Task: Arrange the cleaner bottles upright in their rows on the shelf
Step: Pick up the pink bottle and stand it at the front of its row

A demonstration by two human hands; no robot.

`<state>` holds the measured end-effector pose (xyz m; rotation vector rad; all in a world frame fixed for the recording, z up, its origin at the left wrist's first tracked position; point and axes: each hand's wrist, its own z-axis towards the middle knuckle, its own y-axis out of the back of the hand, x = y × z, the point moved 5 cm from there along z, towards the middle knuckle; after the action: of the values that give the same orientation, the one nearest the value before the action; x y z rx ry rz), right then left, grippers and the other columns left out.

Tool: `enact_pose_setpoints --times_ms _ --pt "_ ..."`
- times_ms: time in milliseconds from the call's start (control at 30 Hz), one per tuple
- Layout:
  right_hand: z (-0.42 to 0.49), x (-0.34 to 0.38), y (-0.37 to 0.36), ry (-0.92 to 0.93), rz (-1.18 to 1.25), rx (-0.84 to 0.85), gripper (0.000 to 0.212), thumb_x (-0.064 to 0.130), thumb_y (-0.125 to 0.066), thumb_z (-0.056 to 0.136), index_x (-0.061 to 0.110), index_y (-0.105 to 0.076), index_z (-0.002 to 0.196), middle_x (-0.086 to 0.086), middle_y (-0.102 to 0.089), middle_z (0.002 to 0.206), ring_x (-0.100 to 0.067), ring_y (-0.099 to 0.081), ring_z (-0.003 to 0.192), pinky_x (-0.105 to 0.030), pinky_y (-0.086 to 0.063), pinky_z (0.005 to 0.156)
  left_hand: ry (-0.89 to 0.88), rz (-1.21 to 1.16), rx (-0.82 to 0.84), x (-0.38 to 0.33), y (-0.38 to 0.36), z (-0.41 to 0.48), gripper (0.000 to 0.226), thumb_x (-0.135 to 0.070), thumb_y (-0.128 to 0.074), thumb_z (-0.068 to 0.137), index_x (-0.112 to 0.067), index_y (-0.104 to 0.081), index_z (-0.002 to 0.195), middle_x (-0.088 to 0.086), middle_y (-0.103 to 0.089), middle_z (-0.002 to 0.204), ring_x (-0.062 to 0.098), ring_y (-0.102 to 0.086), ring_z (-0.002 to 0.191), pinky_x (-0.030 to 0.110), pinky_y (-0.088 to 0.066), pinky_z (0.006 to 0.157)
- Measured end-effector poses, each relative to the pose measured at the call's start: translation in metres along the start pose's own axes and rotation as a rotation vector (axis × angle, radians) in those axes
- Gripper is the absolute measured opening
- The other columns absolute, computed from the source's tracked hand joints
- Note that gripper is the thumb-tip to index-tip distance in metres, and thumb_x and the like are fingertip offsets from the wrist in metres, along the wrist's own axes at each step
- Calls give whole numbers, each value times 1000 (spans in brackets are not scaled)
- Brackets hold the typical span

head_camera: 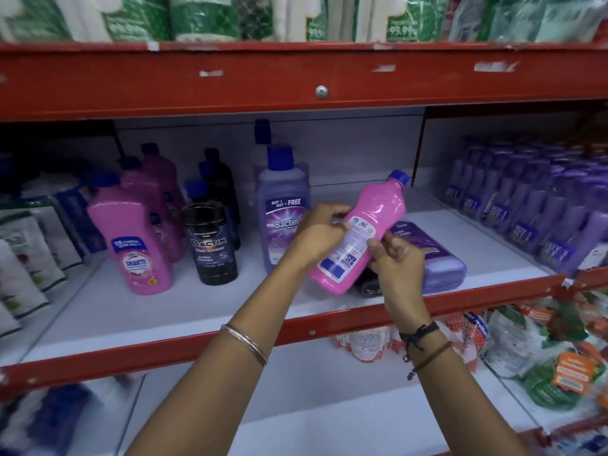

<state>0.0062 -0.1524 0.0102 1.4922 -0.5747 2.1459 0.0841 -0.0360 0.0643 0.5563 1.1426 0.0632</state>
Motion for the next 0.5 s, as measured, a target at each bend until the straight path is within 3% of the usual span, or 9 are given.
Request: enact_pose_setpoints --times_ms 100,200,367,433,500 --pt "-20 14 -22 32 52 53 22 11 -60 86 24 -70 101 -7 -73 107 -23 -70 100 -46 -55 91 -31 -71 -71 8 26 -23 33 -3 -59 84 -13 -66 115 5 -71 101 26 -70 90 48 -58 84" --pt "-39 24 -44 41 93 103 31 5 -57 89 8 -62 120 -8 -69 113 -20 -69 97 -31 -58 84 -27 -108 -132 21 54 -44 38 -2 -63 80 -14 -65 116 8 -72 105 27 -69 95 49 -56 88" --pt "-70 29 -92 81 119 176 39 0 -57 87 16 -60 122 3 -70 106 -8 -69 91 -24 -55 80 -1 -191 -248 42 107 -83 44 -2 -68 78 -6 -60 122 14 -69 111 30 -68 98 52 -55 89" --pt "-79 31 -106 107 123 198 37 -1 -57 86 17 -61 119 4 -70 104 -1 -69 85 -16 -54 75 -15 -200 -297 46 122 -95 43 -2 -67 79 -6 -60 122 14 -69 113 27 -68 97 47 -55 90" --pt "-91 33 -129 120 113 231 35 2 -58 87 10 -63 121 -2 -71 109 -5 -70 89 -18 -55 76 -16 -189 -350 53 145 -110 42 -1 -66 80 -7 -60 122 9 -69 110 19 -67 92 39 -56 88"
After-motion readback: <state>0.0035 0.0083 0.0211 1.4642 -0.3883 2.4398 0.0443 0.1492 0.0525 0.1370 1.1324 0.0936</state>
